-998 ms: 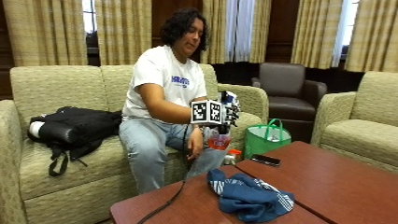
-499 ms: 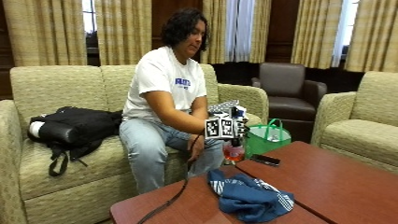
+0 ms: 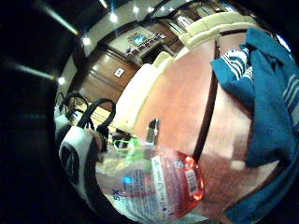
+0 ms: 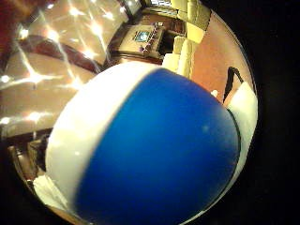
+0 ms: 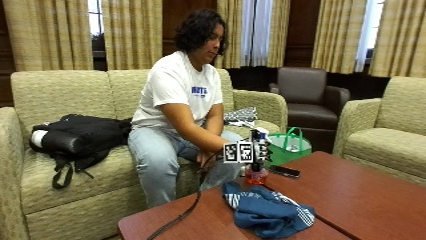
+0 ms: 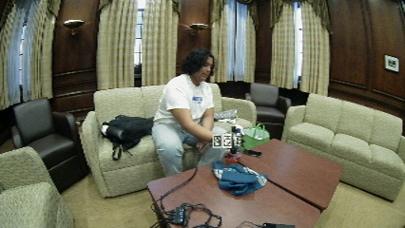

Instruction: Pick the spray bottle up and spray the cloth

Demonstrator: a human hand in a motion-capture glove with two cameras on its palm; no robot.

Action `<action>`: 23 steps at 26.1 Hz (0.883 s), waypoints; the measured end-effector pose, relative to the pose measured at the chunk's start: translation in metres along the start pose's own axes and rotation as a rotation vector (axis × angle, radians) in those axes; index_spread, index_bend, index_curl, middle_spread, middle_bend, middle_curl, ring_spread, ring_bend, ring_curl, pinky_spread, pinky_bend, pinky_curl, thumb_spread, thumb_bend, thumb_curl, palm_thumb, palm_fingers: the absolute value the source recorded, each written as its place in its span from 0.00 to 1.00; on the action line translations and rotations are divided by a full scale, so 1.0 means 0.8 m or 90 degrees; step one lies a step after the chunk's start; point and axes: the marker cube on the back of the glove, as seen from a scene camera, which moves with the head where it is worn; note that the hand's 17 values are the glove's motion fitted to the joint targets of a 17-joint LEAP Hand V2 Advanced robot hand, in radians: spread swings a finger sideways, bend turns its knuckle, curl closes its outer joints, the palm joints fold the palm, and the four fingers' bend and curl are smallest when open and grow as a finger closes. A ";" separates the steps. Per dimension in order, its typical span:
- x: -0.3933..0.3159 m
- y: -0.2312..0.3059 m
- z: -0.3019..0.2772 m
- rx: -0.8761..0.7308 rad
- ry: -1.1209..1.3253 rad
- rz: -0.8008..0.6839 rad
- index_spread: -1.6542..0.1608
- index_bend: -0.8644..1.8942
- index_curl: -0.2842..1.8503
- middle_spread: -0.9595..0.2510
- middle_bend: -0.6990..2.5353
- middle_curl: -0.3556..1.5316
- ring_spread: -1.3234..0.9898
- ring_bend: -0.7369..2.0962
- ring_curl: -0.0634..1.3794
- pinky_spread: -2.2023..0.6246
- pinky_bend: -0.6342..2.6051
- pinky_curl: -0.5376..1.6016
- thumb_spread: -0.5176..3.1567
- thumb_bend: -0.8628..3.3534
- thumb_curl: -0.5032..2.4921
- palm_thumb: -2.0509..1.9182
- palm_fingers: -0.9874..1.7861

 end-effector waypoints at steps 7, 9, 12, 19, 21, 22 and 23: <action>0.008 -0.015 0.006 0.021 0.005 -0.003 0.77 0.42 0.39 0.63 0.40 0.46 0.49 0.50 0.36 0.68 0.32 0.43 0.24 0.20 0.43 0.74 0.86; 0.010 -0.021 0.009 0.018 0.003 0.000 0.76 0.42 0.39 0.63 0.40 0.46 0.49 0.50 0.36 0.67 0.32 0.43 0.23 0.20 0.43 0.74 0.86; 0.013 -0.026 0.013 0.015 0.003 0.004 0.76 0.42 0.40 0.62 0.40 0.46 0.49 0.50 0.36 0.67 0.32 0.43 0.23 0.20 0.43 0.74 0.86; 0.015 -0.027 0.015 -0.005 -0.003 0.019 0.76 0.42 0.40 0.62 0.40 0.46 0.49 0.49 0.36 0.67 0.32 0.43 0.23 0.20 0.44 0.74 0.86; 0.016 -0.026 0.013 -0.014 -0.006 0.018 0.76 0.42 0.40 0.62 0.40 0.46 0.49 0.50 0.36 0.67 0.32 0.43 0.22 0.20 0.44 0.74 0.86; 0.017 -0.026 0.013 -0.018 -0.008 0.019 0.76 0.42 0.40 0.62 0.40 0.46 0.49 0.49 0.36 0.67 0.32 0.43 0.22 0.20 0.44 0.74 0.86; 0.017 -0.025 0.013 -0.022 -0.010 0.020 0.76 0.42 0.40 0.62 0.40 0.45 0.49 0.49 0.36 0.67 0.32 0.43 0.22 0.20 0.44 0.74 0.85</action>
